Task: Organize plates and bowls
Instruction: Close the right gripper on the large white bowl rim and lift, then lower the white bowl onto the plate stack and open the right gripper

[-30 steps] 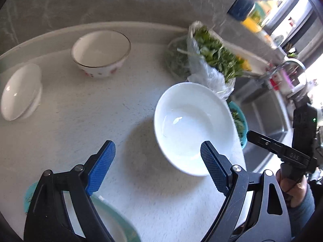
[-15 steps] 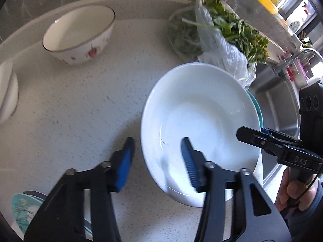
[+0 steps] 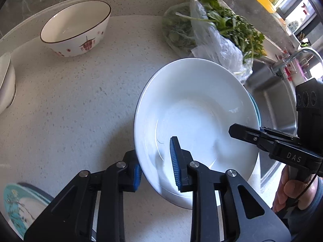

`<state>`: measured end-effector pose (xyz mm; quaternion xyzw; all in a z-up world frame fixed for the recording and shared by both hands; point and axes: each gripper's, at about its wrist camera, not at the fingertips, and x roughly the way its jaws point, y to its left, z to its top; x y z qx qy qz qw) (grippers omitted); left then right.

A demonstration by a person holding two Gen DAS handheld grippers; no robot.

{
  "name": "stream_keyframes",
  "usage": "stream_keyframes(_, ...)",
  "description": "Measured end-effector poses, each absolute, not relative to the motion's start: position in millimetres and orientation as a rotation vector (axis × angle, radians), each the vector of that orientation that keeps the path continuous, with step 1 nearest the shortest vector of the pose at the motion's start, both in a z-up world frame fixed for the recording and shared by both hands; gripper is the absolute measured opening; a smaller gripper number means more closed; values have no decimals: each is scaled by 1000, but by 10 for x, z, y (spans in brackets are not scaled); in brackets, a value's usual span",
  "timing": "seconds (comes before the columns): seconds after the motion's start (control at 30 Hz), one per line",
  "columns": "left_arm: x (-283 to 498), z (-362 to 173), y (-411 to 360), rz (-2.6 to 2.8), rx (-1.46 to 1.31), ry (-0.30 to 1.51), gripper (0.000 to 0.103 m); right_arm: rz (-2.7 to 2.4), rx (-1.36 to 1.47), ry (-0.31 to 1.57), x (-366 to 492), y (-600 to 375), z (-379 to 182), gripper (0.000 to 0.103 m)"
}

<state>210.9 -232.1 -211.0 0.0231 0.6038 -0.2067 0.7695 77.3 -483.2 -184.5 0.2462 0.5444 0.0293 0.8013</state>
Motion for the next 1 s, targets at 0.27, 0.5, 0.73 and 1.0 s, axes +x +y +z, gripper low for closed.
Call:
stream_keyframes(0.27, 1456, -1907, -2287, -497, 37, 1319, 23, 84, 507, 1162, 329, -4787, -1569, 21)
stream_keyframes(0.5, 757, -2064, -2266, -515, 47, 1400, 23, 90, 521, 1232, -126, -4674, -1657, 21)
stream_keyframes(0.73, 503, -2088, -2249, -504, 71, 1400, 23, 94, 517, 1260, -344, -4595, -1750, 21)
stream_keyframes(1.0, 480, -2104, -2166, -480, 84, 1366, 23, 104, 526, 1247, -393, -4569, -1839, 21)
